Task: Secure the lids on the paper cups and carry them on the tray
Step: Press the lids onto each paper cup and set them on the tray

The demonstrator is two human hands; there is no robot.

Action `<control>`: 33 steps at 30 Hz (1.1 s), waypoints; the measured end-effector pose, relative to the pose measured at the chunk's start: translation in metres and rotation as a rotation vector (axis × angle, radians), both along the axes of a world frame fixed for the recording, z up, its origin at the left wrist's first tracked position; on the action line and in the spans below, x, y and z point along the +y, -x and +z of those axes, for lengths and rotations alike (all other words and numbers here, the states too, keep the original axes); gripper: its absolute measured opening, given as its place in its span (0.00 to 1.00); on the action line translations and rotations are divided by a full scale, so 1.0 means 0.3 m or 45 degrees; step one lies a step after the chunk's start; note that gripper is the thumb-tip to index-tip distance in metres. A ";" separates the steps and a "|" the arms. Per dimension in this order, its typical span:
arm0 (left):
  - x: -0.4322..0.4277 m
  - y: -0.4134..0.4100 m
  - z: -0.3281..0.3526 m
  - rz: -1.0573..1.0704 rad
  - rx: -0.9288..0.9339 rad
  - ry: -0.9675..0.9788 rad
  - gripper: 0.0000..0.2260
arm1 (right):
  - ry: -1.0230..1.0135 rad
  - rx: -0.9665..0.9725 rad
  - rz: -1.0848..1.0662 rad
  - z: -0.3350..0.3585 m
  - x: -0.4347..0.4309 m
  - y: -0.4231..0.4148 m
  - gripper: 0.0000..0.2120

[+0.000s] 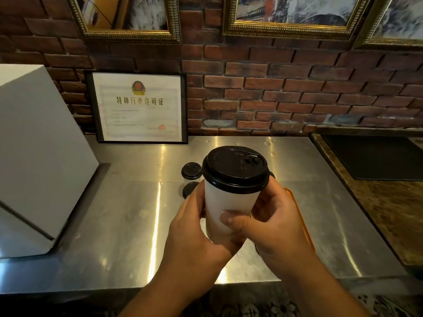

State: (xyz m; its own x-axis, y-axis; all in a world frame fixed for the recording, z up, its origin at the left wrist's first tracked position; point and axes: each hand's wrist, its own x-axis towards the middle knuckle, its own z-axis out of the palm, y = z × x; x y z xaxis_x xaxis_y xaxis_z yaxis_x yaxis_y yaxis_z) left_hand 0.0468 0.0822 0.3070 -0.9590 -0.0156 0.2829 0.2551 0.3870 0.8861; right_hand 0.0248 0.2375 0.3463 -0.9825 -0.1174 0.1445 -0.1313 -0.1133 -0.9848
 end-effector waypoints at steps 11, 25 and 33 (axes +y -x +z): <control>0.005 -0.012 -0.002 0.006 0.015 -0.012 0.44 | 0.019 -0.017 -0.032 0.023 -0.013 -0.015 0.41; 0.001 -0.024 0.031 0.042 0.016 -0.091 0.45 | 0.008 0.026 -0.059 0.034 -0.018 -0.021 0.30; -0.004 -0.016 0.041 0.045 -0.004 -0.128 0.46 | -0.036 0.004 -0.025 0.062 -0.024 -0.016 0.34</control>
State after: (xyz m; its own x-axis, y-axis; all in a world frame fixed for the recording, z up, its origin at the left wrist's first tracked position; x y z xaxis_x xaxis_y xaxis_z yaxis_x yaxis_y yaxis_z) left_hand 0.0516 0.0810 0.3192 -0.9582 -0.0777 0.2755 0.2403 0.3048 0.9216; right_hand 0.0295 0.2304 0.3651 -0.9842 -0.1023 0.1444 -0.1362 -0.0828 -0.9872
